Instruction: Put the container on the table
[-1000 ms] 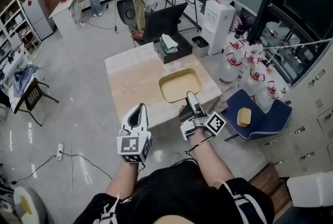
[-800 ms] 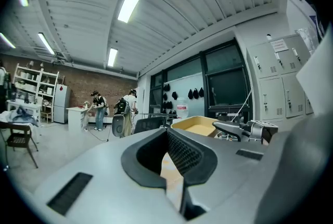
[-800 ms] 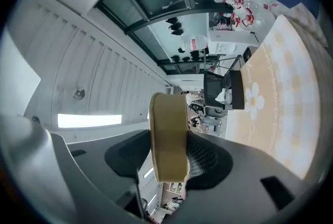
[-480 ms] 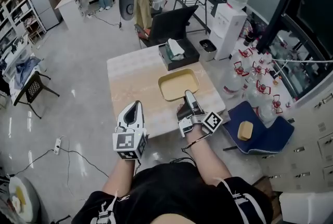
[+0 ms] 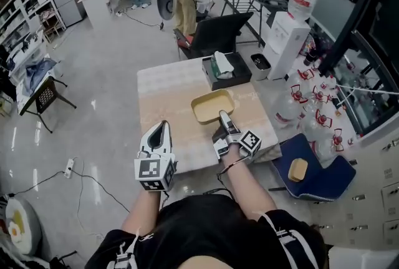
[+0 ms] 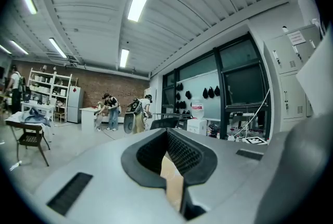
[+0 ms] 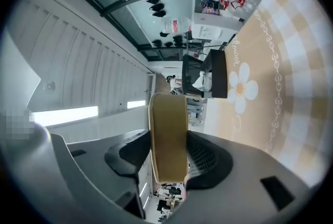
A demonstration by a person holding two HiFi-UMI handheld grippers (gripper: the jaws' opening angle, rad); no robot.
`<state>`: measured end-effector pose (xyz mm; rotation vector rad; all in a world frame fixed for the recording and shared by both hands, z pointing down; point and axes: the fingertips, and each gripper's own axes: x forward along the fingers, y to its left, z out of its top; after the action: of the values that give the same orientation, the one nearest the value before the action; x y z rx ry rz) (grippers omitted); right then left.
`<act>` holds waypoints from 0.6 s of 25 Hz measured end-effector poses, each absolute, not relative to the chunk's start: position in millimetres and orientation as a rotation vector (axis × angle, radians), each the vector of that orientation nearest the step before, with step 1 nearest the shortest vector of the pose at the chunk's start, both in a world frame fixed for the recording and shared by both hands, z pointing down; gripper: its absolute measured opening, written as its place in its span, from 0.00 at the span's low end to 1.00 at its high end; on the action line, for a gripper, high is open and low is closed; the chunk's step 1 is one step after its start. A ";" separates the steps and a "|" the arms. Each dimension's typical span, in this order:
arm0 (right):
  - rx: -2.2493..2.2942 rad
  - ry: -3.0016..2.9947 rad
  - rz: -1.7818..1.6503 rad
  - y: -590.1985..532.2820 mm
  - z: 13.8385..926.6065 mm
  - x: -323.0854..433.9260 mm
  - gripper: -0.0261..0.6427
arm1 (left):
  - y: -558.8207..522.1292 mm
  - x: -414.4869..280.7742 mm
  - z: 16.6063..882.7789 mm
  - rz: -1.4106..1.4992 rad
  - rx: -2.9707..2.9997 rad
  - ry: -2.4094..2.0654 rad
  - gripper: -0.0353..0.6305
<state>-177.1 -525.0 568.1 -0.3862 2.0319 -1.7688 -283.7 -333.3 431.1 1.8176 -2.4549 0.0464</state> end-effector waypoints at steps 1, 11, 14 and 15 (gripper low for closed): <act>-0.402 2.044 -1.796 -526.3 575.6 -181.8 0.39 | -333.7 -286.8 431.2 0.048 1.810 -2.462 0.07; -0.563 2.023 -1.965 -550.4 664.9 -196.2 0.39 | -345.8 -301.8 436.7 0.060 1.769 -2.494 0.07; -0.608 2.004 -2.011 -554.4 687.8 -193.9 0.39 | -349.5 -303.0 440.1 0.068 1.757 -2.493 0.07; -0.622 1.997 -2.026 -554.8 694.2 -193.1 0.39 | -350.3 -303.3 441.1 0.070 1.753 -2.492 0.07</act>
<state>-193.1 -554.8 694.2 -0.6216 1.9975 -2.0259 -303.3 -350.3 441.1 1.7530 -2.4921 0.0701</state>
